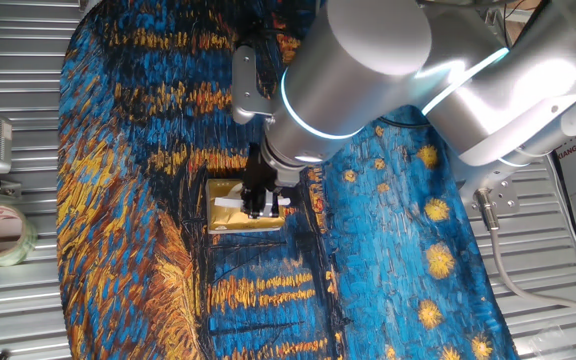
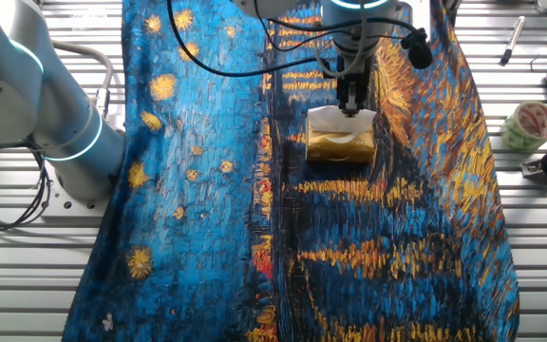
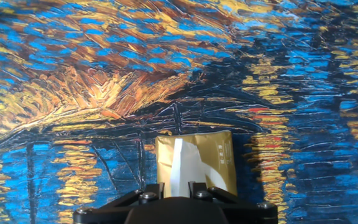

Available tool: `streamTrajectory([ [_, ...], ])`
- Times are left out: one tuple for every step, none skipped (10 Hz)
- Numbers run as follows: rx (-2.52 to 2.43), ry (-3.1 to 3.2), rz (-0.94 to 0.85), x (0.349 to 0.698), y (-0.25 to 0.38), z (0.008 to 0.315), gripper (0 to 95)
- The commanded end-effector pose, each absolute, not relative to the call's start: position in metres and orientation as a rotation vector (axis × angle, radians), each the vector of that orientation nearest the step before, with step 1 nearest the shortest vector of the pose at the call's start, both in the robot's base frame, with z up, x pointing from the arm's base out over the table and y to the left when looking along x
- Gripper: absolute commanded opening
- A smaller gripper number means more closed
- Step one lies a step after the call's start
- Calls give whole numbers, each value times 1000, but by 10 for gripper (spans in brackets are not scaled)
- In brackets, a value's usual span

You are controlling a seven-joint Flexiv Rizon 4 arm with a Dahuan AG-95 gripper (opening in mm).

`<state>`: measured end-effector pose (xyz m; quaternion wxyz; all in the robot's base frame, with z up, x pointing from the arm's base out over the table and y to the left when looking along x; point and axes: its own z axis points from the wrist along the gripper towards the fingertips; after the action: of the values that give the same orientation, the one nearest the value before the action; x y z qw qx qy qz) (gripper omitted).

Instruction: Pull out a napkin

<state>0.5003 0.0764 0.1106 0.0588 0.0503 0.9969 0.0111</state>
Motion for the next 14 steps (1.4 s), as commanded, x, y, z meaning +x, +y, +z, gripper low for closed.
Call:
streamTrajectory([
  [150,3016,39,500,76,108,190],
  [148,3014,40,500,76,105,190],
  [147,3011,40,500,77,103,190],
  [145,3007,42,500,77,102,190],
  [145,3008,43,500,77,101,190],
  [145,3008,42,500,77,101,190],
  [146,3008,44,500,77,101,190],
  [146,3007,43,500,77,101,190],
  [146,3007,46,499,77,101,190],
  [145,3008,45,499,77,101,190],
  [144,3008,46,499,77,100,190],
  [145,3006,47,499,77,100,190],
  [148,3006,45,499,77,100,190],
  [159,3007,51,499,77,100,0],
])
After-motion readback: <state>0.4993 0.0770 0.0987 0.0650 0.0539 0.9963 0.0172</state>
